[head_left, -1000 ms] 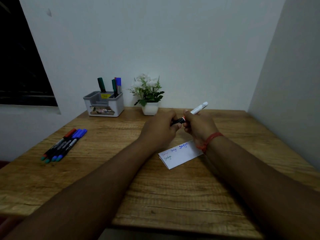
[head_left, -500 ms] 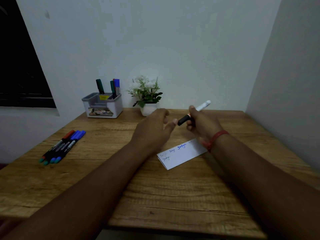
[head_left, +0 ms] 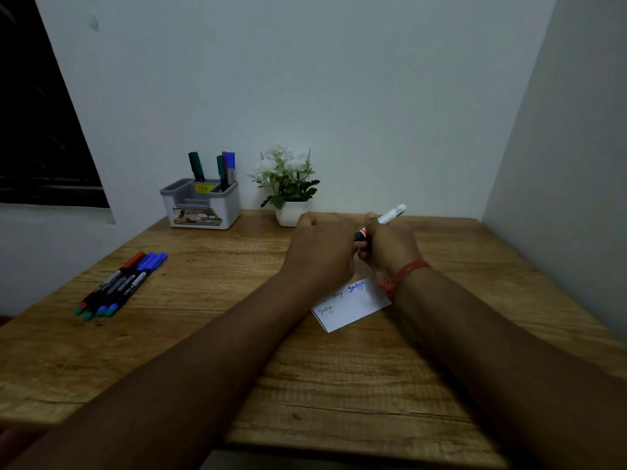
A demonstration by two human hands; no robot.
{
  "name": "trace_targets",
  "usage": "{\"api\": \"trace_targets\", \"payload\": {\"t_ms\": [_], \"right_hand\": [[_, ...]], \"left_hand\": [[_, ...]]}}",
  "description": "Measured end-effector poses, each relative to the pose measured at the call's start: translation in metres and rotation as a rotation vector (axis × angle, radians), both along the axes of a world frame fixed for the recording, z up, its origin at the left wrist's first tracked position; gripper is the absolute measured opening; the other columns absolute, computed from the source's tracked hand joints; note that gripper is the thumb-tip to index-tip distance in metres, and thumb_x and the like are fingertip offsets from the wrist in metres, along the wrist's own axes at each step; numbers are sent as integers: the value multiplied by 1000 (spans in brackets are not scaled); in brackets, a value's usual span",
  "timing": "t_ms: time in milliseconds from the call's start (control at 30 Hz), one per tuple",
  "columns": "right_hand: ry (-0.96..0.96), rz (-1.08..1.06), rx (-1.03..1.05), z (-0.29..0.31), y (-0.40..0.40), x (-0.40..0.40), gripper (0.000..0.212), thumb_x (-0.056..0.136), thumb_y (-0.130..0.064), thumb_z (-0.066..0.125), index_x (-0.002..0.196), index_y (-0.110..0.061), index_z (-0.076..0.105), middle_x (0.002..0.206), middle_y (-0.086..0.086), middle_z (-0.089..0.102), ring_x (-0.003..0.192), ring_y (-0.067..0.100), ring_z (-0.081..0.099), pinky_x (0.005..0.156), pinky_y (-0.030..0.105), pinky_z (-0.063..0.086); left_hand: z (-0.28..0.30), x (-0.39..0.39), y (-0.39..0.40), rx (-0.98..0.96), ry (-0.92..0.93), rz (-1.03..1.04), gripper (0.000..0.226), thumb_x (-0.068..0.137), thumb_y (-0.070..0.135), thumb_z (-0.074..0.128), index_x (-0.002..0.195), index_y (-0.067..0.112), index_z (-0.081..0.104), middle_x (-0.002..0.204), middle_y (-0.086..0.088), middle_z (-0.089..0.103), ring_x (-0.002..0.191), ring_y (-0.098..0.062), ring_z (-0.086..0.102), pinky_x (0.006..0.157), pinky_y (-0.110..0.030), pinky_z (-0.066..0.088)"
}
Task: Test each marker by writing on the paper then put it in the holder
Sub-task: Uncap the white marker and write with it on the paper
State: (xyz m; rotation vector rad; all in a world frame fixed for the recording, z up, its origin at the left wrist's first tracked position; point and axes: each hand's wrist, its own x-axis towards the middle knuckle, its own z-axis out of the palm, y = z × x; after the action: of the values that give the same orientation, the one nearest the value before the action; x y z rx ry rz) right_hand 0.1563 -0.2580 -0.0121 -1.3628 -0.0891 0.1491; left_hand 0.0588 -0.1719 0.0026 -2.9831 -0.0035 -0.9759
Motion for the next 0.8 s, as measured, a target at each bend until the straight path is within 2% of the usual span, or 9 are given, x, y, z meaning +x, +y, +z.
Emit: {"api": "trace_targets", "payload": {"t_ms": [67,167,267,367,467,567,700,800], "right_hand": [[6,-55,-23,3,-5,6,32,100,-27,57,72,-13,53,68,9,61,47,17,50,44,29,38],[61,-267,54,19,-48,22,32,103,-25,49,74,-14,48,71,7,59,46,15,45,41,27,37],[68,-233,179,23,-70,20,31,106,-22,50,77,-11,47,68,5,53,48,13,44,46,25,37],[-6,-92,92,17,-43,3,31,105,-26,52,78,-11,52,65,4,55,46,11,47,48,25,41],[-80,2,31,16,-27,-7,29,105,-28,51,82,-12,54,66,2,55,51,11,48,53,27,44],[-122,35,-20,13,-30,-8,30,105,-29,51,81,-12,54,67,4,55,52,12,48,54,28,44],[-154,41,-58,11,-37,-9,31,105,-30,51,82,-11,55,67,4,57,53,12,49,56,28,45],[-191,51,-80,11,-39,-11,29,106,-31,50,86,-11,56,71,5,57,55,12,51,56,29,47]], "left_hand": [[1,-4,-1,-1,2,-12,11,96,29,53,104,22,57,90,4,65,76,-17,52,99,-38,35],[-3,-18,6,-219,77,-74,6,101,30,51,99,25,54,89,8,59,82,-12,45,84,-32,33],[-3,-21,26,-341,167,-8,13,102,38,49,102,25,53,92,9,61,89,-15,54,75,-31,35],[-5,-16,39,-320,208,50,15,101,41,50,103,26,47,96,8,57,92,-15,51,80,-32,34],[-12,-11,45,-288,176,43,15,98,42,54,101,28,57,103,7,64,101,-19,57,87,-36,39],[-16,-6,50,-295,279,68,16,96,44,57,101,30,65,108,8,59,110,-18,53,98,-47,42],[-18,-3,56,-308,370,94,29,99,49,51,114,31,68,120,5,61,120,-21,50,102,-52,37],[-15,-5,60,-305,386,135,48,100,57,41,140,33,50,143,-1,48,136,-28,37,109,-56,30]]}}
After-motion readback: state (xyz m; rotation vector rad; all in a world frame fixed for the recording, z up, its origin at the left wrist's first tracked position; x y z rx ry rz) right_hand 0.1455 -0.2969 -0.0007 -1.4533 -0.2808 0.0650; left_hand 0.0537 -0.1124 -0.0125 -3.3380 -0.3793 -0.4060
